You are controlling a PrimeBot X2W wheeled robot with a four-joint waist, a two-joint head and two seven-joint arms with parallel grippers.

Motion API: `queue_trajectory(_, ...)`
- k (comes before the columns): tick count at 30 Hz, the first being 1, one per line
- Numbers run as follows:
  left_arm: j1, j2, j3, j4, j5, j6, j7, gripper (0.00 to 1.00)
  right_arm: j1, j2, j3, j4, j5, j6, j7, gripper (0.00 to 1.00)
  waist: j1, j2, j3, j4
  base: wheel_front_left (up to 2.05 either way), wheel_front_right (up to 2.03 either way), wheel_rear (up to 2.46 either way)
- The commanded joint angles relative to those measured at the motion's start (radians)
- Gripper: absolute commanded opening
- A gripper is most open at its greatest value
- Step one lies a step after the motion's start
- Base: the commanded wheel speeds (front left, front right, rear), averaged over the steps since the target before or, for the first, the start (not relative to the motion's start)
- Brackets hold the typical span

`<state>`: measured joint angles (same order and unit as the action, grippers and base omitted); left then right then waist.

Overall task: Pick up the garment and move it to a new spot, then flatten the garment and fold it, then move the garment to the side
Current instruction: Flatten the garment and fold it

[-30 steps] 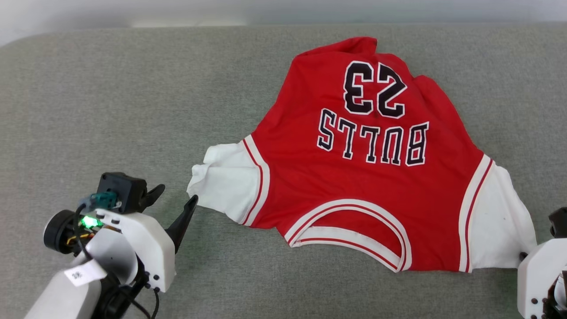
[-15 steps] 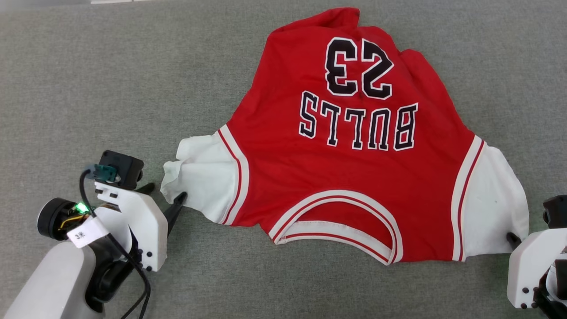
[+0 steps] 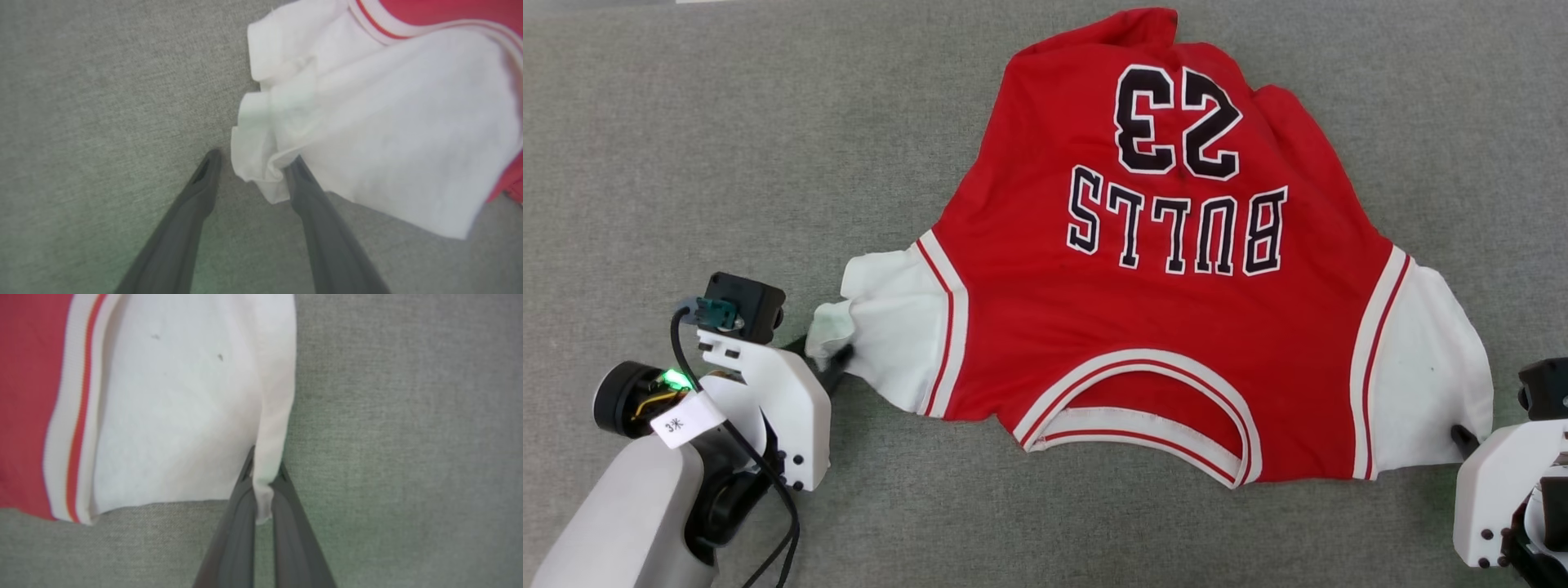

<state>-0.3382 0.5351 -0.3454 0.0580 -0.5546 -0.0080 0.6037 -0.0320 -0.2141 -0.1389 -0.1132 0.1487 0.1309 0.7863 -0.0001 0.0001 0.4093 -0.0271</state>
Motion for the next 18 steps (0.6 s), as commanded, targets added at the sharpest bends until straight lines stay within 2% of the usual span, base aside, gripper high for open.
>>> queue_trajectory(1,0.062,-0.010,-0.031,0.058,-0.010,-0.002,0.025,0.00,0.009,0.002,0.005,0.032,-0.001,0.000,0.010,0.00,0.0001,-0.0001,-0.008,0.005,0.00,0.00,0.00)
queue_trajectory(9,0.130,0.006,0.023,0.001,-0.047,0.017,-0.039,0.00,0.017,-0.031,-0.009,0.024,0.014,0.000,0.009,0.00,0.0001,-0.0001,-0.081,0.029,0.00,0.00,0.00)
queue_trajectory(14,0.207,0.021,0.077,-0.117,-0.118,0.003,-0.076,0.00,0.008,-0.069,-0.007,-0.007,0.058,-0.001,0.015,0.00,0.0001,-0.0001,-0.152,0.034,0.00,0.00,0.00)
queue_trajectory(16,0.251,0.039,0.106,-0.170,-0.151,-0.003,-0.081,0.00,-0.001,-0.076,0.004,-0.028,0.109,-0.001,0.040,0.00,0.0001,-0.0001,-0.181,0.031,0.00,0.00,0.00)
queue_trajectory(18,0.289,0.062,0.134,-0.231,-0.175,-0.007,-0.080,0.00,-0.013,-0.108,0.007,-0.063,0.152,-0.001,0.074,0.00,0.0001,-0.0001,-0.210,0.030,0.00,0.00,0.00)
